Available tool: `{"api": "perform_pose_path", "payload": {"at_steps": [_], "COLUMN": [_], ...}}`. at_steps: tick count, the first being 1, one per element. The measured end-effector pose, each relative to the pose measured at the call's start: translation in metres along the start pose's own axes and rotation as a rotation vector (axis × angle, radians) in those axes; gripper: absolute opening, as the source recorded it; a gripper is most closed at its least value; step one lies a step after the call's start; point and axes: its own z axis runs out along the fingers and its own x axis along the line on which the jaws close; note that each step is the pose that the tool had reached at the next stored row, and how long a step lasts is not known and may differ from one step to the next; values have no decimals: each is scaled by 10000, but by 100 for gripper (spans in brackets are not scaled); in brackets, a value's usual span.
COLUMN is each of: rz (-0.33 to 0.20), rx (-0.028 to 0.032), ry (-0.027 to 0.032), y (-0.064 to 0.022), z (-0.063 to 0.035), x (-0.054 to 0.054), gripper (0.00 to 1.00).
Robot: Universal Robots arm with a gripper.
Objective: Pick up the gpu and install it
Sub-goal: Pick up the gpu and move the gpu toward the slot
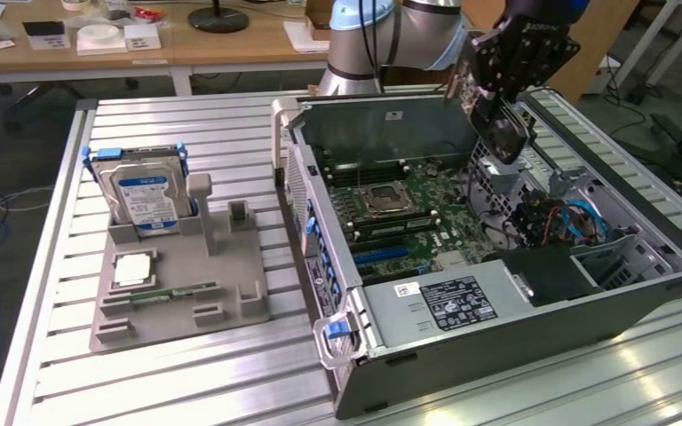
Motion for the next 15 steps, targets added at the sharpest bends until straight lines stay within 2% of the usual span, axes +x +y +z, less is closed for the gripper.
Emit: {"api": "perform_pose_path", "payload": {"at_steps": [15], "rz": [0], "rx": [0], "ry": [0], "y": [2], "z": [2], "x": [-75], "gripper": [27]}}
